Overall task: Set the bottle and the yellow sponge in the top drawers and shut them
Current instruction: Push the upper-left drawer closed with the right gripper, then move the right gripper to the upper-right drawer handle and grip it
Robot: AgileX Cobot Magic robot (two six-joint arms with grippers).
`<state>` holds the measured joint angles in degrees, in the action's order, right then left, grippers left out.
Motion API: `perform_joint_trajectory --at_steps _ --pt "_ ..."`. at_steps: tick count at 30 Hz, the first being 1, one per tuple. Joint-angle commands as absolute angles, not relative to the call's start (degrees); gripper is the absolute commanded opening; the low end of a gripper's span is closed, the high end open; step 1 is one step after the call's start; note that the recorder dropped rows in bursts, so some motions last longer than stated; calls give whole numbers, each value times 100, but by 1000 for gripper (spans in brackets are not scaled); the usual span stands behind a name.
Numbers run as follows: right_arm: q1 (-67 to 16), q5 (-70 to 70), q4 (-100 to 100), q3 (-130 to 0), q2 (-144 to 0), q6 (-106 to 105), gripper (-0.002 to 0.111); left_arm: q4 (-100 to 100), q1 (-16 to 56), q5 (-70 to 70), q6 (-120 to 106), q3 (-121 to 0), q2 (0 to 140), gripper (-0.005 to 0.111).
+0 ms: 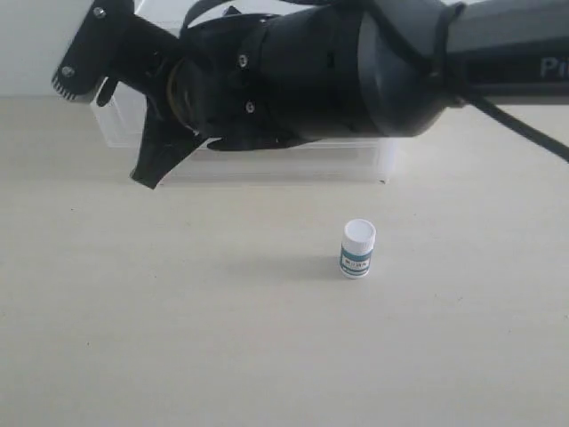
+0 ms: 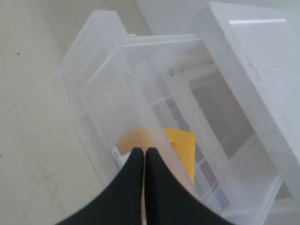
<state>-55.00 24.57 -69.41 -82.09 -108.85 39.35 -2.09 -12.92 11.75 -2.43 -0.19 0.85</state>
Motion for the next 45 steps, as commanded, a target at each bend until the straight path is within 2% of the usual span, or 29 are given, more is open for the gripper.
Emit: perform_joint_trajectory --at_steps 1,12,16,20,24,27,31,36,41,45 --pt "-4985 2044 -7129 -8473 -11078 4160 1 -249 -1277 1154 -191 0 107 4" --pt "-4293 2051 -7090 -9821 -12062 4536 1 -249 -1277 1154 -191 0 107 4" --pt "-4396 2899 -6428 -9749 -11781 4313 1 -249 -1277 1154 -191 0 107 4" --pt "-4364 2622 -6053 -8924 -10965 3897 1 -249 -1277 1154 -191 0 107 4" --pt "-3846 1127 -6204 -7519 -9820 4728 1 -249 -1277 1154 -191 0 107 4" --pt "-2698 -1398 -6063 -6465 -9218 6064 1 -249 -1277 1154 -191 0 107 4" --pt "-1416 -4195 -4390 -5381 -9397 6845 1 -249 -1277 1154 -191 0 107 4" --pt "-1115 -4615 -4132 -4942 -9887 7793 1 -249 -1277 1154 -191 0 107 4" --pt "-1312 -4888 -3725 -4942 -10134 8200 1 -249 -1277 1154 -191 0 107 4" --pt "-1435 -4528 -3226 -4942 -10379 9242 1 -249 -1277 1154 -191 0 107 4"
